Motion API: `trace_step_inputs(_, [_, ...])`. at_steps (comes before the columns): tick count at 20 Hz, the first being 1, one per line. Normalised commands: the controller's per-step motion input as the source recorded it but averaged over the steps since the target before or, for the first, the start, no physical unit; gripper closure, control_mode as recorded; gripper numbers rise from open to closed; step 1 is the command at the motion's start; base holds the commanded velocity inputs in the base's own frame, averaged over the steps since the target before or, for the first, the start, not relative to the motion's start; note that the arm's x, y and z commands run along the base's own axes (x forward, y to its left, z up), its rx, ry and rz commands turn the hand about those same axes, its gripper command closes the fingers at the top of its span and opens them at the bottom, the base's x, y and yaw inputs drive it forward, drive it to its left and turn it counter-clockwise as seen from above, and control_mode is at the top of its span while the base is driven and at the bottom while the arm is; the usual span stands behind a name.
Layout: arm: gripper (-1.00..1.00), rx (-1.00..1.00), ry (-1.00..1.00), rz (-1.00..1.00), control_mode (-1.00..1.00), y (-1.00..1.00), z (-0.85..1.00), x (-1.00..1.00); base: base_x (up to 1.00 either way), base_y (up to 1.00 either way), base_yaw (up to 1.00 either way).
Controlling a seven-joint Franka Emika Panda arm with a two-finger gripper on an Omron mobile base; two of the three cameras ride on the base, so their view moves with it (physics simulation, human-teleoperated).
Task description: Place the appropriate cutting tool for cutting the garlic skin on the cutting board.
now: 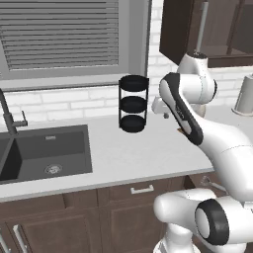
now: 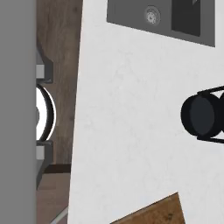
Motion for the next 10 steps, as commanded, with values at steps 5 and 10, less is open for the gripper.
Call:
trace_step_inputs(5, [-1.00,0.00,0.00,-0.04,-1.00,-0.35,-0.16,-0.29,0.00,0.00,0.00])
trace_step_inputs(10, [-1.00,0.13,0.06,-0.11,-1.00,-1.00,-0.53,-0.35,0.00,0.00,0.00])
